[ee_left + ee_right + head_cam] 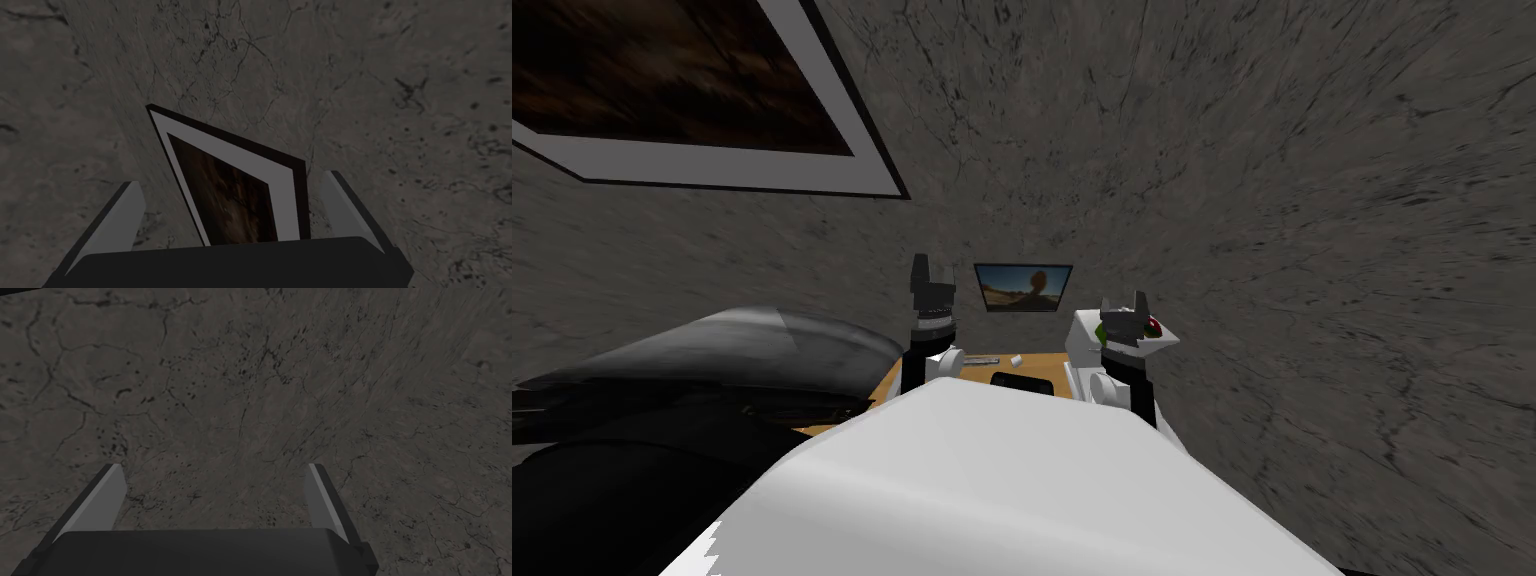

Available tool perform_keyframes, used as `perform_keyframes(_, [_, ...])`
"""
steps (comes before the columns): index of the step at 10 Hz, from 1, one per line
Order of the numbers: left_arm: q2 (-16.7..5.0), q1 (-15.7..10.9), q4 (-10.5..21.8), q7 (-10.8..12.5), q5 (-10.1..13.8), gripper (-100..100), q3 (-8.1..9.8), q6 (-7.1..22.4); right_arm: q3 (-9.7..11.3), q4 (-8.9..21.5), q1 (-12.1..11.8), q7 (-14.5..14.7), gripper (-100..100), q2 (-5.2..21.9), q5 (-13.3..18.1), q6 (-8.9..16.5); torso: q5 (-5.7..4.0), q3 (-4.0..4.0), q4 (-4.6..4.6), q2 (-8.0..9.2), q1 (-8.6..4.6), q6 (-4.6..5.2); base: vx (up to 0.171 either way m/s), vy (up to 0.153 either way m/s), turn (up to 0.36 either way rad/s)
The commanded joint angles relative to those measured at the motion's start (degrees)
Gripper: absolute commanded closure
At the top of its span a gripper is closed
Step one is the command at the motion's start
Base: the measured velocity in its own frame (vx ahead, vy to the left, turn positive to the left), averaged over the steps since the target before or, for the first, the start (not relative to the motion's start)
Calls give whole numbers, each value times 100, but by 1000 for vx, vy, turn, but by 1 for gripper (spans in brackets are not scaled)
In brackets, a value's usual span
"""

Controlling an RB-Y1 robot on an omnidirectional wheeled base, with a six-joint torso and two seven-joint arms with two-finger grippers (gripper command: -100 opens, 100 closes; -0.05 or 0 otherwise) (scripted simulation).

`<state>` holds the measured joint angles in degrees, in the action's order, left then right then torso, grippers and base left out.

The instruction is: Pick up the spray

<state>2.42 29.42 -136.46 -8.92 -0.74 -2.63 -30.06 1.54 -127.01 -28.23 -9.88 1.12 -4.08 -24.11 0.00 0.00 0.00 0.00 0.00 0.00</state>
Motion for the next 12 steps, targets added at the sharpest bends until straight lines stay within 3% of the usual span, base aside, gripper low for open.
perform_keyframes(1, [0, 0, 0, 0, 0, 0, 0, 0, -89, 26, -109, 22, -100, 268, 11, 38, 0, 0, 0, 0, 0, 0, -28, 16, 83])
perform_keyframes(6, [0, -1, 0, 0, 0, 0, 0, 0, -498, 144, -595, 115, -100, 940, 62, 210, 2, 16, 6, 27, 8, 0, -65, 24, 95])
perform_keyframes(12, [0, -1, 0, 0, 0, 0, -1, 0, -1224, 359, -1444, 269, -100, 1884, 167, 536, 4, 24, 9, 40, 15, 0, -94, 41, 136])
